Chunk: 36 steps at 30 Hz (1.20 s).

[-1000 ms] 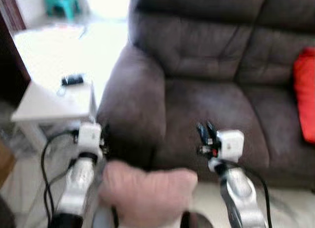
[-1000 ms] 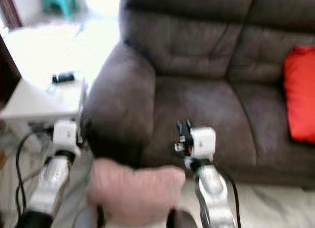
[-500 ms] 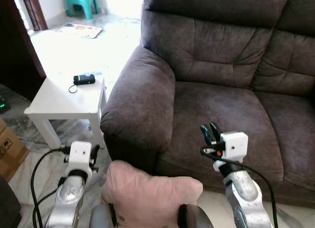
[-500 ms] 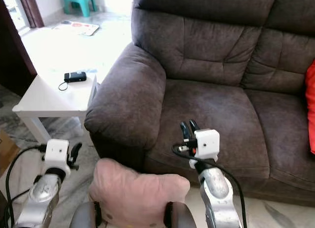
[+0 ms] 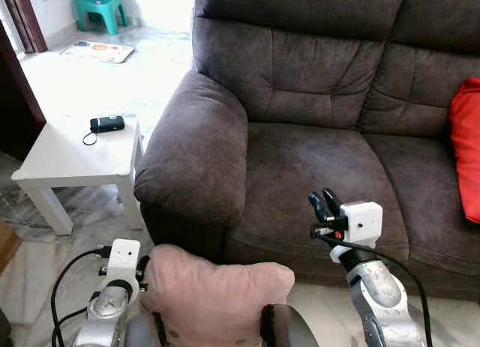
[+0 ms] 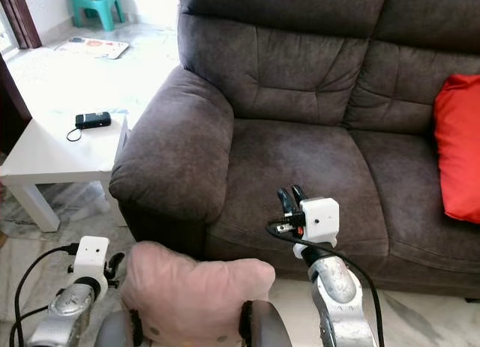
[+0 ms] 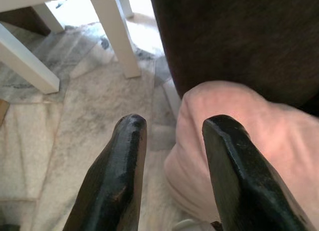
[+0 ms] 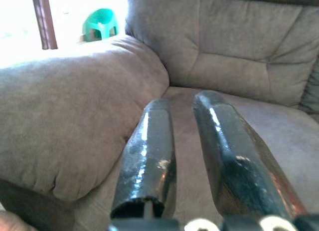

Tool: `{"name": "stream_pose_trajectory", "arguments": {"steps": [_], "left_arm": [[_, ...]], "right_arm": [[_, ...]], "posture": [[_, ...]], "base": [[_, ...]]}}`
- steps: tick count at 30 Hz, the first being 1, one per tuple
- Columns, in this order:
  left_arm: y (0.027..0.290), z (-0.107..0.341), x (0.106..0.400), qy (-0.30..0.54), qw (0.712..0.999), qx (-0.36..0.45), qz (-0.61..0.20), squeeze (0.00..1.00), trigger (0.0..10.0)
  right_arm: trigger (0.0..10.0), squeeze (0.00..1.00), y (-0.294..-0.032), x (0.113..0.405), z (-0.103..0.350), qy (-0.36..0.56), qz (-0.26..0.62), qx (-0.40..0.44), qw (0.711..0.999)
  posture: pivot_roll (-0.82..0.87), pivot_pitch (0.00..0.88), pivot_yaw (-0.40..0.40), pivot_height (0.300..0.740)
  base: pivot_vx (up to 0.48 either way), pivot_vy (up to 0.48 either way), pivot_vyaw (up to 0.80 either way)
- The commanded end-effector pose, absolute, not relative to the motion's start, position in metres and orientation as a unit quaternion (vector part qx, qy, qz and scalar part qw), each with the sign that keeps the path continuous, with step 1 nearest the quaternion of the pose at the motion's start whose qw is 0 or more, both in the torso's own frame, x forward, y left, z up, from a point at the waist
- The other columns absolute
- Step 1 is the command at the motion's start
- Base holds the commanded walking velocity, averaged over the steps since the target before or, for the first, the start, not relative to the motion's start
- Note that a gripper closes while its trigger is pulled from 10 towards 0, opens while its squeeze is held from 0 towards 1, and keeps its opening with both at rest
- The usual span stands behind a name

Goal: Move the pillow to the sofa from floor

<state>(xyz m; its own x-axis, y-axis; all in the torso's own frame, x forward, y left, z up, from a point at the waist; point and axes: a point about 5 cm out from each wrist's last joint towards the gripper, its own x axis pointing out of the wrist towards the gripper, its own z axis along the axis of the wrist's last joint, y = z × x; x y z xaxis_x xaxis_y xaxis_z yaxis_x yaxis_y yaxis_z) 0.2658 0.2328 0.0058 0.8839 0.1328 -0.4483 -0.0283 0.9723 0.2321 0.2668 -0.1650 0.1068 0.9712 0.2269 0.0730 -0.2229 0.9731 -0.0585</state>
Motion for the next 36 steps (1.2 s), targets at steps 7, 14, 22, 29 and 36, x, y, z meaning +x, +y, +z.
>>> {"name": "stream_pose_trajectory", "arguments": {"steps": [7, 14, 22, 29, 36], "left_arm": [[0.233, 0.003, 0.278, 0.247, 0.965, 0.089, 0.027, 1.0, 10.0], [0.22, 0.002, 0.284, 0.24, 0.969, 0.053, 0.012, 1.0, 10.0], [0.205, -0.001, 0.286, 0.231, 0.973, 0.024, -0.001, 1.0, 10.0], [0.215, -0.008, 0.275, 0.239, 0.969, 0.042, 0.043, 1.0, 10.0], [0.227, 0.0, 0.277, 0.209, 0.973, 0.049, 0.08, 1.0, 10.0]], "right_arm": [[10.0, 0.0, -0.171, 0.269, 0.13, -0.059, 0.119, -0.029, 0.991], [10.0, 0.0, -0.168, 0.27, 0.138, -0.06, 0.135, -0.031, 0.989], [10.0, 0.0, -0.182, 0.26, 0.153, -0.055, 0.128, -0.021, 0.99], [10.0, 0.0, -0.173, 0.255, 0.164, -0.048, 0.156, -0.01, 0.986], [10.0, 0.0, -0.167, 0.26, 0.166, -0.047, 0.165, -0.003, 0.985]], "posture": [[-0.02, 0.0, -0.179, 0.565], [-0.04, 0.0, -0.198, 0.565], [-0.08, 0.0, -0.248, 0.565], [-0.08, 0.038, -0.287, 0.565], [-0.06, 0.06, -0.288, 0.565]], "base": [[0.0, 0.0, 0.0], [0.0, 0.0, 0.0], [0.0, 0.0, 0.0], [0.0, 0.0, 0.0], [0.0, 0.0, 0.0]]}}
